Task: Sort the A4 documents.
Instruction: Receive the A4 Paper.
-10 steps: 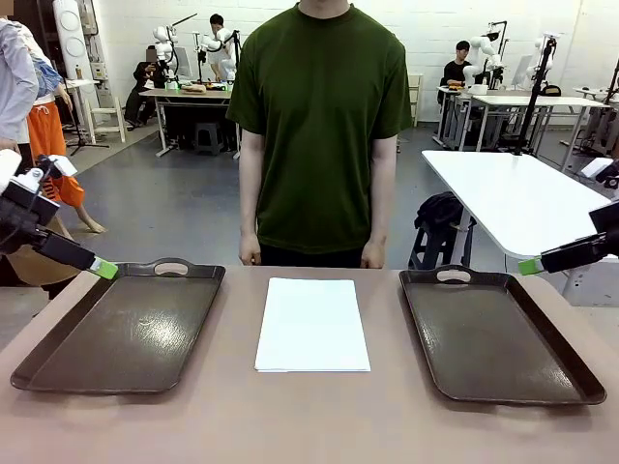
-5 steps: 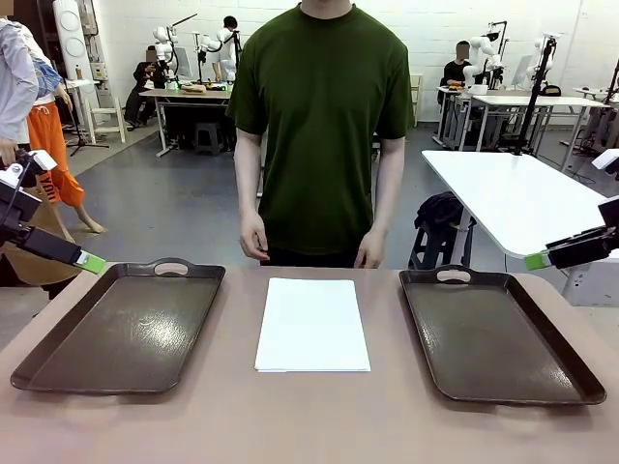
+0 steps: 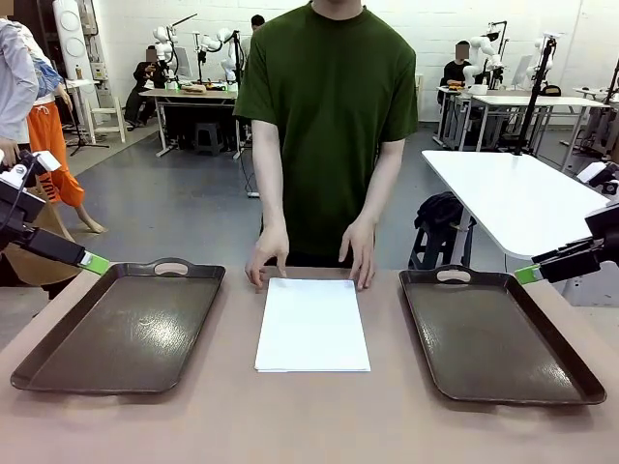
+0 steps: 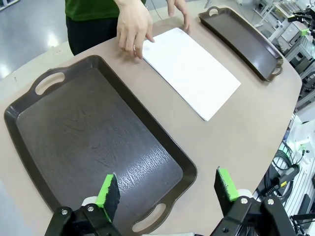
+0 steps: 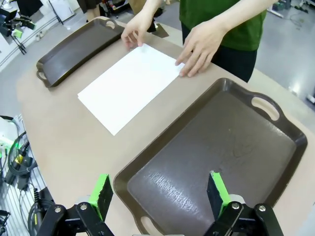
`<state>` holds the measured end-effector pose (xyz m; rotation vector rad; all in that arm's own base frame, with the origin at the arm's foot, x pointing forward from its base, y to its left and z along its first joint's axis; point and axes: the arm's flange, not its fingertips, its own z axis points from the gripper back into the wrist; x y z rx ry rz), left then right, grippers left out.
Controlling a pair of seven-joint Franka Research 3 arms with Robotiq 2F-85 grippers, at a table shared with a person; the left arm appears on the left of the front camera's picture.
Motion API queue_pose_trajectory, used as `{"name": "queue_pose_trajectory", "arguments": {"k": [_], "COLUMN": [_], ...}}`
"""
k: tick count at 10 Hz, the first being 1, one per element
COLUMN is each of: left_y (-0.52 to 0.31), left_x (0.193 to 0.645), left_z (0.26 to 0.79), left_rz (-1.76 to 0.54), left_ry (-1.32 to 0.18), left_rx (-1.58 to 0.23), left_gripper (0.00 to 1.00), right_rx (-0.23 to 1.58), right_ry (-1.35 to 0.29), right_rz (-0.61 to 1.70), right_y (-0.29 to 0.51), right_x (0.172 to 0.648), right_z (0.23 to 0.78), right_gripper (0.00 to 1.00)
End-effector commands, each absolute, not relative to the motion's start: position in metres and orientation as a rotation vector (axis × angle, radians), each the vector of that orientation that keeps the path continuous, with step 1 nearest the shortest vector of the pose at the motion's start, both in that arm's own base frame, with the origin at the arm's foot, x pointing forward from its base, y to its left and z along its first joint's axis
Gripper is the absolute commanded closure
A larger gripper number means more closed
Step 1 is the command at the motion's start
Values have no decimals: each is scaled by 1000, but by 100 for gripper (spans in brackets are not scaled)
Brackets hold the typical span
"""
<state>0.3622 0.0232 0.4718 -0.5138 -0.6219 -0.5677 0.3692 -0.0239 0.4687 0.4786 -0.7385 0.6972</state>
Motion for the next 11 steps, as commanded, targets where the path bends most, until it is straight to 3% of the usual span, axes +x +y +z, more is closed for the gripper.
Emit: {"name": "queue_pose_trajectory", "arguments": {"k": [1, 11], "left_y": [24, 24], "left_x": [362, 362], "left_z": [474, 474], "left_rz": [-574, -574], "left_ry": [-629, -629], "left_rx": [-506, -506], "left_gripper": [0, 0], "right_rx": [478, 478], "right_ry": [-743, -743], "right_rz": [700, 700], "right_y": [-26, -26], "right_x": [369, 369], "right_z": [470, 470], "right_gripper": [0, 0]}}
